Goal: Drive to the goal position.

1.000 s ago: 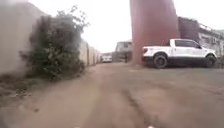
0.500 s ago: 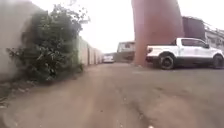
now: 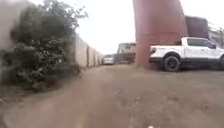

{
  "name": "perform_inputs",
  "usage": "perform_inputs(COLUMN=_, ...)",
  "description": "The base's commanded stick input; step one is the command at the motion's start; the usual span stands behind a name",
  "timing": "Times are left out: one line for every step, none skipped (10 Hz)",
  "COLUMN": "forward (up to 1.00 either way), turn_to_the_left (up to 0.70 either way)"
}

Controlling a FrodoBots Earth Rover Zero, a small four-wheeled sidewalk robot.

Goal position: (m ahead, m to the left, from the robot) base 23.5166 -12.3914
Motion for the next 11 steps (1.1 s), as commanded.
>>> perform_inputs(forward=0.0, turn_to_the_left=0.0)
perform_inputs(forward=0.0, turn_to_the_left=0.0)
perform_inputs(forward=0.0, turn_to_the_left=0.0)
perform_inputs(forward=0.0, turn_to_the_left=0.0)
perform_inputs(forward=0.0, turn_to_the_left=0.0)
perform_inputs(forward=0.0, turn_to_the_left=0.0)
perform_inputs(forward=0.0, turn_to_the_left=0.0)
perform_inputs(forward=0.0, turn_to_the_left=0.0)
perform_inputs(forward=0.0, turn_to_the_left=0.0)
perform_inputs(forward=0.4, turn_to_the_left=0.0)
perform_inputs(forward=0.99, turn_to_the_left=0.0)
